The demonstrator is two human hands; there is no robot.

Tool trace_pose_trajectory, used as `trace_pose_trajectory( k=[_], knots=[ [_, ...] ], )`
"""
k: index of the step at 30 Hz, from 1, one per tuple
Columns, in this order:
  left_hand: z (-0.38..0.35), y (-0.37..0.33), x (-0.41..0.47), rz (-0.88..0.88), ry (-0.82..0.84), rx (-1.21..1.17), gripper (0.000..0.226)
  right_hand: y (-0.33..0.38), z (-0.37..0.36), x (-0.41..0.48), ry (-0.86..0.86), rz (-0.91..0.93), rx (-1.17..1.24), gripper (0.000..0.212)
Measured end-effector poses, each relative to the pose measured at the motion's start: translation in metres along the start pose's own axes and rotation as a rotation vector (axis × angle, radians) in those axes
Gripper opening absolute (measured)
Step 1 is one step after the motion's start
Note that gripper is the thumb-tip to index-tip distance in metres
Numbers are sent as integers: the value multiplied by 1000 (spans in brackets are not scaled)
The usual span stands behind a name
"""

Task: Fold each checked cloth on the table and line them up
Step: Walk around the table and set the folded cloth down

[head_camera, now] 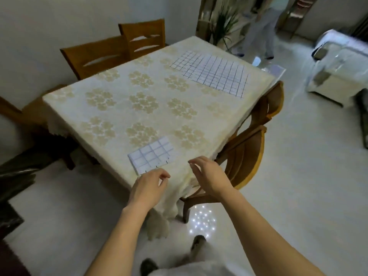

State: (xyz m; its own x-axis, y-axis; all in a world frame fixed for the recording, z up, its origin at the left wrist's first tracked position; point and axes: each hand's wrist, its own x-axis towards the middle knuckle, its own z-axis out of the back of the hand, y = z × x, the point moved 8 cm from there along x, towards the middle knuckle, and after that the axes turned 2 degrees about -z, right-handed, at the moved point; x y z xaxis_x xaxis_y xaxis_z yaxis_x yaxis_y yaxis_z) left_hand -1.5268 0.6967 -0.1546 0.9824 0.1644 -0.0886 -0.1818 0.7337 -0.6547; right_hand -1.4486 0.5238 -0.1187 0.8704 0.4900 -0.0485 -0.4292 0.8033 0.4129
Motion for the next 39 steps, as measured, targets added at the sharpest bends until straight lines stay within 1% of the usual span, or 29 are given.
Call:
trace_pose_trajectory(
  k=[5, 8, 11, 13, 15, 19, 22, 25, 29, 31, 33, 35, 39],
  knots=[
    [28, -36, -4, -1, -63, 38, 17, 20, 22, -4, -83, 98, 88, 31],
    [25, -66, 3, 2, -45, -23, 15, -6, 50, -14, -169, 112, 117, 27],
    [6, -104, 16, -16, -41, 15, 15, -66, 86, -31, -237, 105, 129, 25],
    [-16, -142, 27, -49, -48, 48, 17, -116, 109, -45, -269, 85, 150, 23],
    [-46, -193, 39, -102, -34, 84, 20, -168, 130, -60, -277, 43, 177, 22],
    [-119, -304, 67, -215, 63, 137, 20, -269, 175, -92, -350, -67, 213, 23],
    [-159, -370, 83, -243, 85, 119, 22, -332, 203, -112, -379, -139, 223, 24],
    [-177, -401, 89, -246, 94, 146, 23, -369, 227, -121, -373, -159, 249, 25],
    [-195, -421, 108, -221, 104, 196, 18, -416, 245, -116, -428, -205, 323, 24],
    [-202, -429, 120, -204, 107, 200, 18, -424, 237, -106, -405, -208, 356, 24],
    [-210, -435, 134, -206, 104, 198, 20, -427, 228, -91, -342, -189, 364, 24],
    [-217, -439, 155, -214, 92, 207, 20, -436, 233, -72, -302, -167, 338, 25],
    [-232, -457, 215, -264, 75, 330, 17, -474, 274, -16, -318, -118, 203, 25]
  ],
)
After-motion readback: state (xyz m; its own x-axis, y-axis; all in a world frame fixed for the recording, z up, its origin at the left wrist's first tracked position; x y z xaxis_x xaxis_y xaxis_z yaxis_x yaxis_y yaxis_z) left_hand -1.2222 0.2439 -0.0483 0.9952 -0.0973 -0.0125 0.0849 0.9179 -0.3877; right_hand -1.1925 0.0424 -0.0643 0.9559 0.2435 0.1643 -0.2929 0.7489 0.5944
